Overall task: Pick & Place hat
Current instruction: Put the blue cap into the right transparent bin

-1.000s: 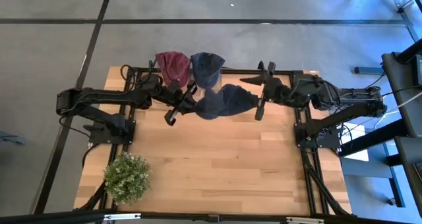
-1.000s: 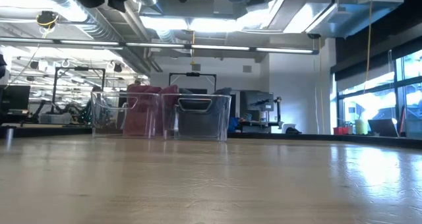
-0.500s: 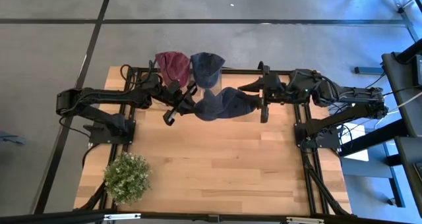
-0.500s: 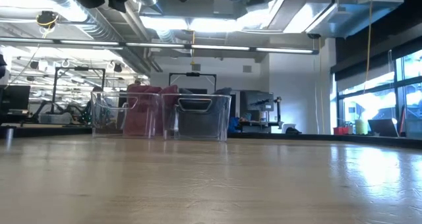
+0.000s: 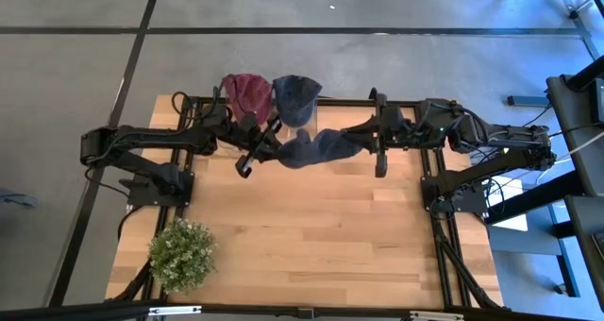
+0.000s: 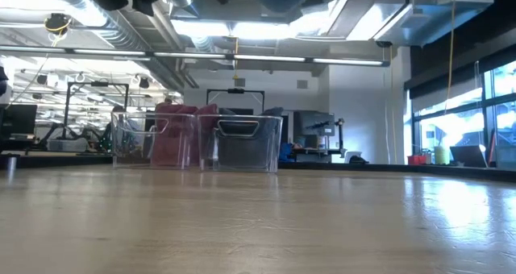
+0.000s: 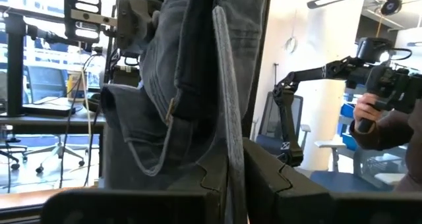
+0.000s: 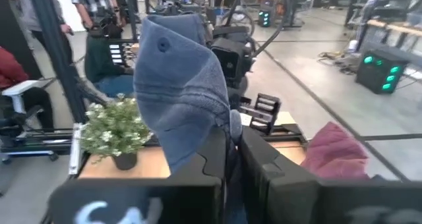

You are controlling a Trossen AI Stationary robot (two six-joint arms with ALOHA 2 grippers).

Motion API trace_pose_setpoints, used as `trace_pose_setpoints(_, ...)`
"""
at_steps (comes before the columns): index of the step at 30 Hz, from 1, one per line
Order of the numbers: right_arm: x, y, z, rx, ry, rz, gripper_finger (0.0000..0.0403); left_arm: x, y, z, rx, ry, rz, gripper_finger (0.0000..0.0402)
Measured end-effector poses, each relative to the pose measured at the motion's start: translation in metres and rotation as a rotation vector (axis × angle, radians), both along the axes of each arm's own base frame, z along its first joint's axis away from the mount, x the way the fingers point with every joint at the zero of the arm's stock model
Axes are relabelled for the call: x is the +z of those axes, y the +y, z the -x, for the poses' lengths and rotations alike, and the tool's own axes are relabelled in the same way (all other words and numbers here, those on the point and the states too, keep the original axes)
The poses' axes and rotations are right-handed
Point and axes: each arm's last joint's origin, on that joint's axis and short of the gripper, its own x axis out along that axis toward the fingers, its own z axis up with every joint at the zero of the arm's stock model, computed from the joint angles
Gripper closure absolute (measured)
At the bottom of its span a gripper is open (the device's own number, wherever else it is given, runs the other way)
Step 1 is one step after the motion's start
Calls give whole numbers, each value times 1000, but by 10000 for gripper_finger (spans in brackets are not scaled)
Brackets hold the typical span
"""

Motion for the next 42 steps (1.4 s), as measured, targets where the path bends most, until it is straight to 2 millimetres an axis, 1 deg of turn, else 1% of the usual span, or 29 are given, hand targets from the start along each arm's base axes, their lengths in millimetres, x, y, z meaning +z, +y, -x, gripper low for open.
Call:
trace_pose_setpoints(4, 1, -1, 0, -21, -8, 25, 380, 0, 2, 1, 6, -1, -3, 368)
trace_pose_setpoints(7, 5, -2, 1, -46, -15, 48, 380, 1, 8, 3, 26, 2, 14, 360)
trace_pose_setpoints(11, 18, -3, 6, -70, -49, 82, 380, 8, 15, 12, 51, -10, 42, 327)
trace_pose_setpoints(15, 29, -6, 10, -125, -71, 129, 380, 20, 25, 29, 98, -36, 30, 289)
trace_pose_setpoints(18, 28, -13, 8, -163, -45, 153, 380, 30, 34, 48, 162, -46, 6, 273)
trace_pose_setpoints(21, 17, -24, -6, -202, 21, 161, 380, 38, 41, 67, 224, -40, 9, 267)
trace_pose_setpoints(24, 1, -38, -30, -245, 85, 164, 380, 41, 46, 78, 295, -31, 22, 267)
trace_pose_setpoints(28, -28, -62, -65, -300, 191, 183, 380, 39, 51, 82, 335, -6, 24, 269)
trace_pose_setpoints(32, -56, -87, -89, -343, 292, 210, 380, 30, 56, 81, 365, 71, 17, 267)
trace_pose_setpoints(35, -76, -106, -102, -374, 358, 218, 380, 22, 59, 80, 379, 137, 29, 268)
trace_pose_setpoints(37, -86, -117, -108, -394, 378, 229, 380, 19, 60, 80, 391, 161, 26, 269)
trace_pose_setpoints(42, -97, -140, -118, -401, 355, 248, 380, 18, 61, 80, 412, 169, 20, 267)
